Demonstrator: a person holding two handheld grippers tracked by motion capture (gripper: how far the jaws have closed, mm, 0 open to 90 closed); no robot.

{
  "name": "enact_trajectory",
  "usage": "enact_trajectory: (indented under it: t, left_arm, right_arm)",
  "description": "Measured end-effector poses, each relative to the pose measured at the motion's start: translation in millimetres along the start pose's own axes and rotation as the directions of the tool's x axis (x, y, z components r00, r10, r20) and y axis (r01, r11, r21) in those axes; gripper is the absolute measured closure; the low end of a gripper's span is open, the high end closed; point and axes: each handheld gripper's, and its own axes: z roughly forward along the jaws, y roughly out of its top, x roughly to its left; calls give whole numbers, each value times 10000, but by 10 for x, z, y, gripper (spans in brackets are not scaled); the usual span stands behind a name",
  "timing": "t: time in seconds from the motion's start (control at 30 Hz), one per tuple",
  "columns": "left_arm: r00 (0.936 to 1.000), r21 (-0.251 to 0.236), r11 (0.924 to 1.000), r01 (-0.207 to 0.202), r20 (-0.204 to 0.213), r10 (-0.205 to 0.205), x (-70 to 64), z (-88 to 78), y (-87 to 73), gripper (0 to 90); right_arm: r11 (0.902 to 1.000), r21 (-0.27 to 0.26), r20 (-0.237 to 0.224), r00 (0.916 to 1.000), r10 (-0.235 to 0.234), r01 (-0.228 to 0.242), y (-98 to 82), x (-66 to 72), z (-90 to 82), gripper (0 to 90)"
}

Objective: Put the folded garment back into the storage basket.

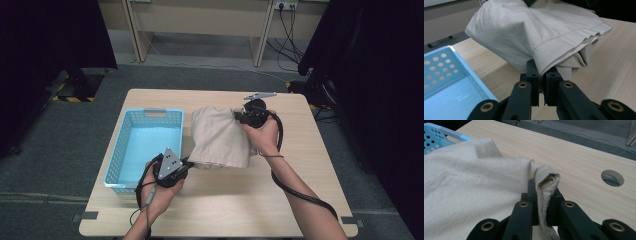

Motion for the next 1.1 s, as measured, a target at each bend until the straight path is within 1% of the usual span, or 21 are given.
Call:
enact_trajectory:
  t: [0.27, 0.6, 0.63, 0.67, 0.7, 0.87, 0.9, 0.93, 0.97, 1.03, 1.07, 1.1]
  left_arm:
    - [9999, -25, 10000, 12, -139, -12, 40, -71, -11, 848]
    - [9996, -30, 10000, 45, -261, -45, 85, -125, -31, 849]
    - [9995, -88, 9999, -51, -307, 49, 95, -130, -30, 849]
    - [9995, -92, 9999, -50, -323, 47, 100, -135, -31, 849]
    - [9995, -50, 10000, 63, -304, -65, 98, -142, -36, 849]
    - [9993, -93, 9999, 108, -352, -111, 116, -166, -51, 849]
    - [9993, -94, 9999, 105, -362, -109, 119, -172, -54, 849]
    - [9992, -102, 9999, 123, -374, -127, 121, -177, -56, 849]
    - [9991, -162, 9999, 22, -417, -29, 131, -181, -56, 849]
    - [9991, -141, 9999, -3, -435, -4, 139, -192, -59, 849]
    - [9991, -102, 9999, 114, -412, -118, 136, -197, -64, 849]
    - [9991, -94, 9999, 105, -420, -109, 139, -202, -66, 849]
  right_arm:
    - [10000, -45, -86, 9999, -58, 58, 45, 81, 27, 853]
    - [9999, -58, -162, 9998, -93, 92, 67, 148, 72, 853]
    - [9999, -65, -170, 9998, -88, 87, 74, 155, 75, 853]
    - [9999, -76, -168, 9998, -143, 142, 80, 158, 78, 853]
    - [9999, -81, -173, 9998, -134, 133, 86, 167, 79, 853]
    - [9998, -105, -204, 9996, -175, 173, 108, 202, 85, 853]
    - [9999, -95, -218, 9997, -117, 115, 113, 213, 86, 853]
    - [9998, -118, -222, 9996, -179, 176, 116, 216, 90, 853]
    - [9998, -99, -222, 9996, -160, 158, 120, 225, 90, 853]
    - [9997, -119, -233, 9995, -201, 198, 129, 238, 96, 853]
    - [9997, -115, -239, 9995, -218, 215, 135, 243, 97, 853]
    - [9998, -116, -249, 9995, -189, 186, 140, 251, 97, 853]
